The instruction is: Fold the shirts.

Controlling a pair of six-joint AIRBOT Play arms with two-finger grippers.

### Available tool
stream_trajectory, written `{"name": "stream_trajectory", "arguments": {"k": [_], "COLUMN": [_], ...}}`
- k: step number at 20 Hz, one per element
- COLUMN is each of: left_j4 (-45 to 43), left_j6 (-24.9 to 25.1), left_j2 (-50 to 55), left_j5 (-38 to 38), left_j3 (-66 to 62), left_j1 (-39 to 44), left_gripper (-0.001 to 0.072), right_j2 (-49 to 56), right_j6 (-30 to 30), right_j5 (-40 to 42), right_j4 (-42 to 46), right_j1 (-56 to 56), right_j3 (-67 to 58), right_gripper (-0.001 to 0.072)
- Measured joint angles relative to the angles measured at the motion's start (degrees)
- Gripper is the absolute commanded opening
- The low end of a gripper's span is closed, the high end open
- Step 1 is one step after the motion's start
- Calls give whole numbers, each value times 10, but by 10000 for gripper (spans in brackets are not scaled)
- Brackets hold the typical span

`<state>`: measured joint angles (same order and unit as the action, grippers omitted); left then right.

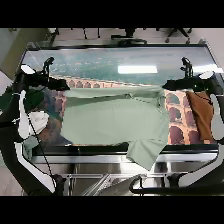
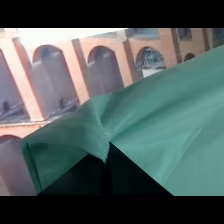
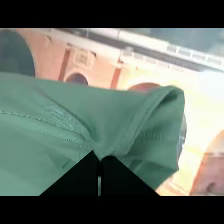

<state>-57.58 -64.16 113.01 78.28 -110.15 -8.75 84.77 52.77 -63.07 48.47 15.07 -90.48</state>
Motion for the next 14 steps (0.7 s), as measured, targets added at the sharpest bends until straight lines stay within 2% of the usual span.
{"name": "stream_trajectory", "arguments": {"k": [5, 9, 14], "left_j4": [-58, -113, -139], "left_j6": [-30, -51, -69], "left_j2": [25, 50, 72], "left_j5": [43, 56, 62], "left_j3": [-18, -21, -22], "left_j1": [9, 20, 24], "left_gripper": [12, 12, 13], "right_j2": [-26, -26, -18], "right_j6": [30, 35, 38], "right_j5": [-10, 23, 39], "right_j4": [64, 77, 81], "right_j1": [1, 1, -2], "right_j3": [76, 113, 124], "right_gripper": [14, 14, 16]}}
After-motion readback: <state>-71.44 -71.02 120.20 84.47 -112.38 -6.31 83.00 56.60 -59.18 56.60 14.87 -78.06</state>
